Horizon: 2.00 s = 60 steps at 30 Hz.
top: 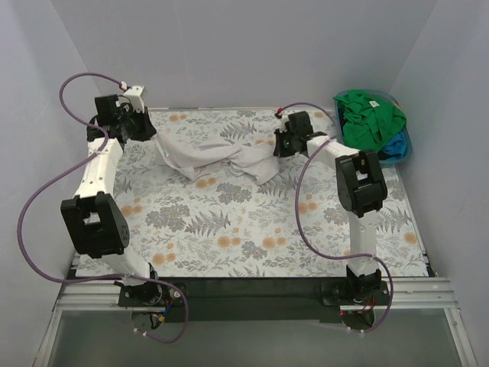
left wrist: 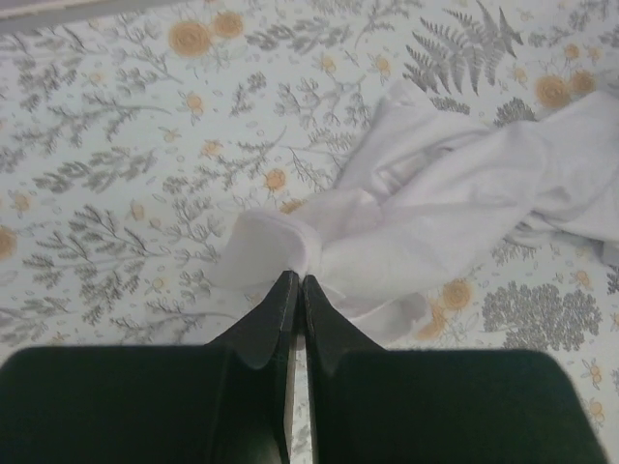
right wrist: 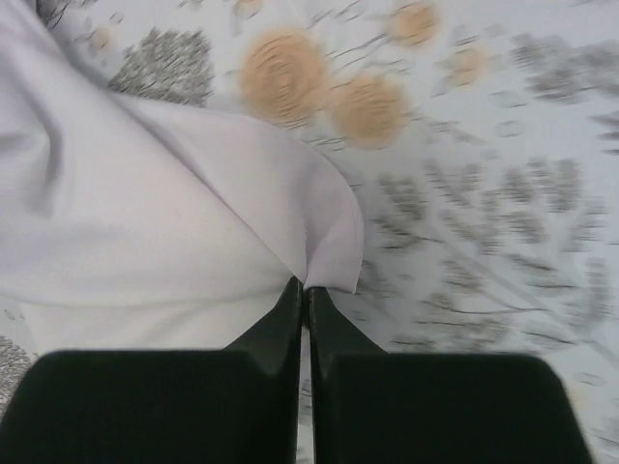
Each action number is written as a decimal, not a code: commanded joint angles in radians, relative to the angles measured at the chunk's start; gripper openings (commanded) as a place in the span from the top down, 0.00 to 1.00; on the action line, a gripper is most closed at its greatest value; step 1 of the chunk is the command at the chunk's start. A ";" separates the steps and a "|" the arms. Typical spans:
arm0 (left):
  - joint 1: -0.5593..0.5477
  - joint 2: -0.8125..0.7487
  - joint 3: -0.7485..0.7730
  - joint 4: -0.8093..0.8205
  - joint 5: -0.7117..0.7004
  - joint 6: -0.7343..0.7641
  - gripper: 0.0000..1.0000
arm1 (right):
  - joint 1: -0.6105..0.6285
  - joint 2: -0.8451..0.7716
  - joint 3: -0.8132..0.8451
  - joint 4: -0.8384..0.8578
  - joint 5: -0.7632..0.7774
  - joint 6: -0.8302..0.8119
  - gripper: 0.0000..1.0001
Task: Fold and stack the t-shirts
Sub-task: Flatten the tshirt out
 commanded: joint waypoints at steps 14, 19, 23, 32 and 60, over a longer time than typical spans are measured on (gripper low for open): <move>0.100 -0.192 0.013 -0.066 0.266 0.174 1.00 | -0.309 -0.530 -0.023 -0.146 -0.423 -0.285 0.99; 0.123 -0.493 -0.491 -0.270 0.173 0.695 1.00 | -0.303 -0.751 -0.368 -0.325 -0.422 -0.649 0.99; 0.149 -0.562 -0.713 -0.461 0.125 0.864 0.53 | -0.287 -0.827 -0.603 -0.513 -0.342 -0.879 0.19; 0.166 -0.242 -0.374 -0.470 0.326 0.604 0.39 | -0.289 -0.783 -0.448 -0.607 -0.402 -0.827 0.06; -0.026 0.189 -0.188 -0.143 0.029 0.237 0.68 | -0.034 -0.359 -0.472 -0.598 -0.218 -0.722 0.48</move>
